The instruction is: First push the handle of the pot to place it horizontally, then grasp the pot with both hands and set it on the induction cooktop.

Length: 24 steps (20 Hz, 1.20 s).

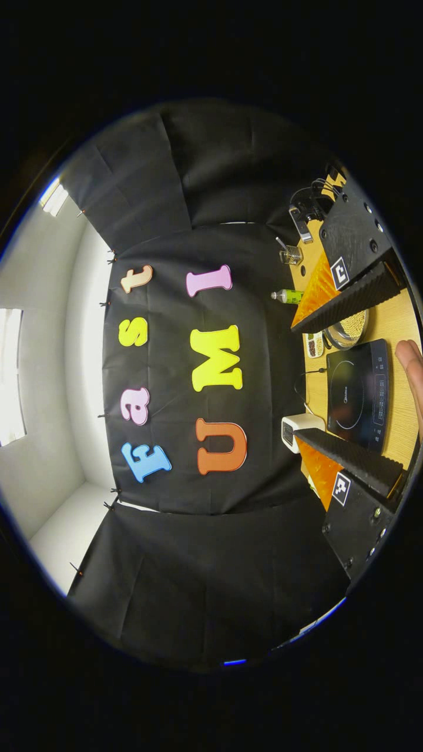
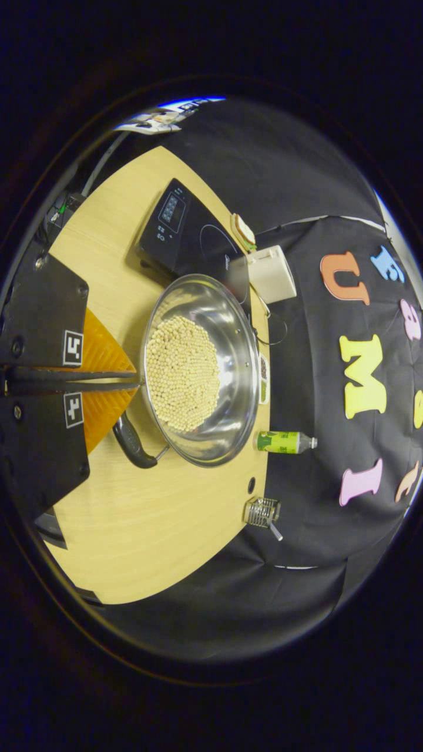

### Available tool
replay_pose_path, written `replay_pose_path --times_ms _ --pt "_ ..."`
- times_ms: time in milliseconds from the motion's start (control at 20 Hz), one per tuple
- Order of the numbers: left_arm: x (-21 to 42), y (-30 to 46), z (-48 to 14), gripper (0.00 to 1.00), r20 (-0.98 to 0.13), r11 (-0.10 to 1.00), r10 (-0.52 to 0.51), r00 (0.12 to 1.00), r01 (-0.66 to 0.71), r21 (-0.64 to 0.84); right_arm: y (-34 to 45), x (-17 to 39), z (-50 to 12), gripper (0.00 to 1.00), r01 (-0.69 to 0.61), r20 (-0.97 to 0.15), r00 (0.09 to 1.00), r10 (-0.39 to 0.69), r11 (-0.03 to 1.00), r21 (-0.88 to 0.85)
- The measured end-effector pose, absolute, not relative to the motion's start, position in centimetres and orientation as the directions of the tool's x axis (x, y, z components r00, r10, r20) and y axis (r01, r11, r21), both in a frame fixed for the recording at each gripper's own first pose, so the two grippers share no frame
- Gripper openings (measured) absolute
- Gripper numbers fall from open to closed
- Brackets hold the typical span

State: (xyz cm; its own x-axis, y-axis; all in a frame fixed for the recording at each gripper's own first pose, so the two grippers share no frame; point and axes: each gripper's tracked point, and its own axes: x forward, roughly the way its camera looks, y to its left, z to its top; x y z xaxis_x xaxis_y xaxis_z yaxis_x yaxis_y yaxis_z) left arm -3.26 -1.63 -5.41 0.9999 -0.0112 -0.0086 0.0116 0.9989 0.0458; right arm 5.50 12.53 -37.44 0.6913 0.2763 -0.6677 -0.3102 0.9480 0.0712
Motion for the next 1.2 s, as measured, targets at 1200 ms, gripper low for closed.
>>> replay_pose_path --times_ms 1200 --pt "2.1 -3.9 -8.3 0.96 -0.055 0.999 -0.04 0.998 0.04 0.008 6.5 11.5 -37.7 0.04 -0.32 -0.688 0.683 0.244 0.947 0.017"
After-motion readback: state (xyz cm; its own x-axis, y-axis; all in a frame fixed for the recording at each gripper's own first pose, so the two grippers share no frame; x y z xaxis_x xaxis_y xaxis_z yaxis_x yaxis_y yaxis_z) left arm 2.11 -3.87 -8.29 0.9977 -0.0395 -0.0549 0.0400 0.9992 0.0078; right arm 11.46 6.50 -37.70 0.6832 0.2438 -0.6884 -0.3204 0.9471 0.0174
